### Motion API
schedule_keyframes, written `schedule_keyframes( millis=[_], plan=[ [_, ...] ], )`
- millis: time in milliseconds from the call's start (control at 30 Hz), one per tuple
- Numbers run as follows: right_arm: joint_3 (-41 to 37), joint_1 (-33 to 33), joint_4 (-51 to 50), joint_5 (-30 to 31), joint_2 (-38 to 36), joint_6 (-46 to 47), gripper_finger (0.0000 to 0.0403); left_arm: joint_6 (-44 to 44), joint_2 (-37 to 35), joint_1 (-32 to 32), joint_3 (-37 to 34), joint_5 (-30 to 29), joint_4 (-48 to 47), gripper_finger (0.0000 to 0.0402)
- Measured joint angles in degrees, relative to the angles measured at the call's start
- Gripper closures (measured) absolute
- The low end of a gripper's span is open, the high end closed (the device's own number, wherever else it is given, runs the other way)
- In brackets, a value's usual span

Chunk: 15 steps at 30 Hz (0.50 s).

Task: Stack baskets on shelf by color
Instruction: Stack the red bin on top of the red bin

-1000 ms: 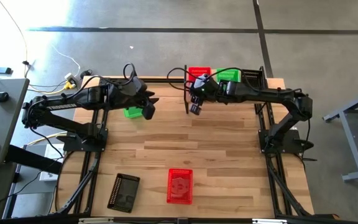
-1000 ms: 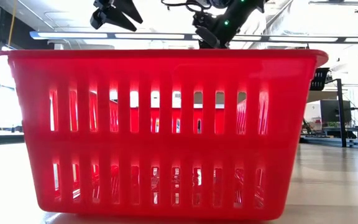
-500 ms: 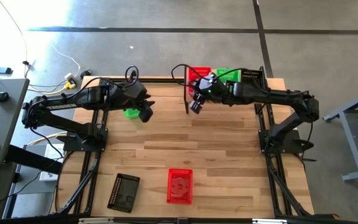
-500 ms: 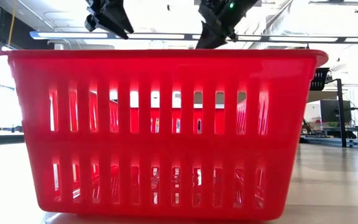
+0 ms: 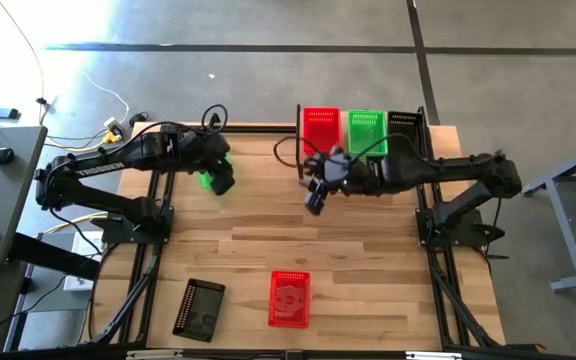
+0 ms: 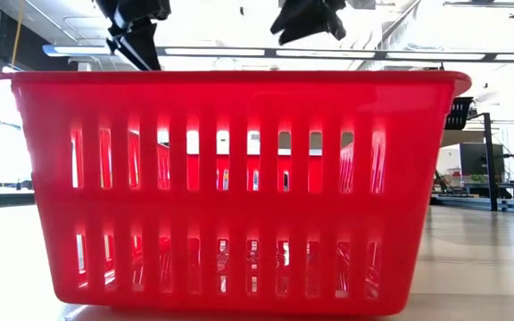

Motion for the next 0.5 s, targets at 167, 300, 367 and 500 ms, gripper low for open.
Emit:
schedule_keyframes(
  millis=[167,300,367,500],
  plan=[
    [0.0,4.95,1.04,-2.96,0.0,7.61,0.0284,1.11,0.0,0.43,0.0,3.77,-1.74,0.0247],
    [0.0,9.34,4.22,-2.98,0.33,11.96,0.0284,1.14,0.0,0.41,-0.02,5.35,-2.92,0.0247],
    [0.0,11.55,5.77,-3.06,0.44,13.67,0.0284,1.1,0.0,0.41,-0.02,6.03,-3.26,0.0247],
    [0.02,15.73,9.56,-3.04,1.27,15.01,0.0284,1.06,0.0,0.41,-0.02,7.89,-3.26,0.0247]
  ],
)
